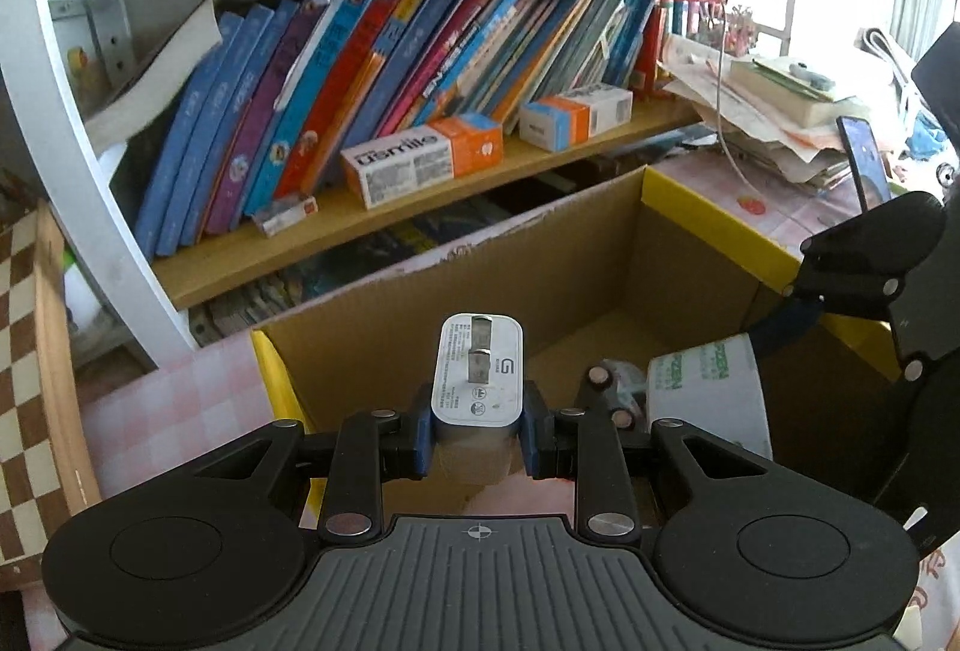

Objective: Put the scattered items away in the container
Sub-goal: 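Lower the charger and tape roll into the yellow box and open both tools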

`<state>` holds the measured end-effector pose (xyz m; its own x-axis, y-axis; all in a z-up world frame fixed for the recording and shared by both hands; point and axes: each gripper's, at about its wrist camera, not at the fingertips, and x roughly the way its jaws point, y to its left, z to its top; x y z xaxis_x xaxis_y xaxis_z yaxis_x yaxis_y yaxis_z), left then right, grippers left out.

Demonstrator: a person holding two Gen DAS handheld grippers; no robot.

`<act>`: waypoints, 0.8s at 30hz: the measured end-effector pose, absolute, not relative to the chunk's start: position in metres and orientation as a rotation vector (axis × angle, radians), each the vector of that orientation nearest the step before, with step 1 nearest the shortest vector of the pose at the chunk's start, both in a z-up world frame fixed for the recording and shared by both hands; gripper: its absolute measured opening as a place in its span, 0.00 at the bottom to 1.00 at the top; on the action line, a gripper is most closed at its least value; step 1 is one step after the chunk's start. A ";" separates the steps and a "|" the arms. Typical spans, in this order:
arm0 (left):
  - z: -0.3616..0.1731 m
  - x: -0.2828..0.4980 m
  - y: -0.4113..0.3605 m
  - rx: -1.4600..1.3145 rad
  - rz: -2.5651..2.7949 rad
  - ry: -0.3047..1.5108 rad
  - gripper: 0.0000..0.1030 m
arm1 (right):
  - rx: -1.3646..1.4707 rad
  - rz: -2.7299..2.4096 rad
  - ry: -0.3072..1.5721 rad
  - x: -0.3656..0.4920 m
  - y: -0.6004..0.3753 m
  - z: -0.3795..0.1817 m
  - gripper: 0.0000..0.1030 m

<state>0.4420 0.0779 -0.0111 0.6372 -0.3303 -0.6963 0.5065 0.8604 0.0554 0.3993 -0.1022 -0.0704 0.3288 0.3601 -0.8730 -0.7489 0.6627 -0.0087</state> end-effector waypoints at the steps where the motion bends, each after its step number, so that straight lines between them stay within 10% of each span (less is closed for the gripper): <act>1: -0.012 0.442 0.078 0.259 -0.483 0.741 0.25 | -0.461 0.759 0.990 0.400 -0.101 -0.071 0.85; 16: -0.020 0.444 0.076 0.283 -0.465 0.757 0.25 | -0.499 0.748 0.970 0.400 -0.097 -0.075 0.85; 24: -0.001 0.424 0.075 0.277 -0.469 0.666 0.44 | -0.402 0.754 0.954 0.397 -0.107 -0.066 0.88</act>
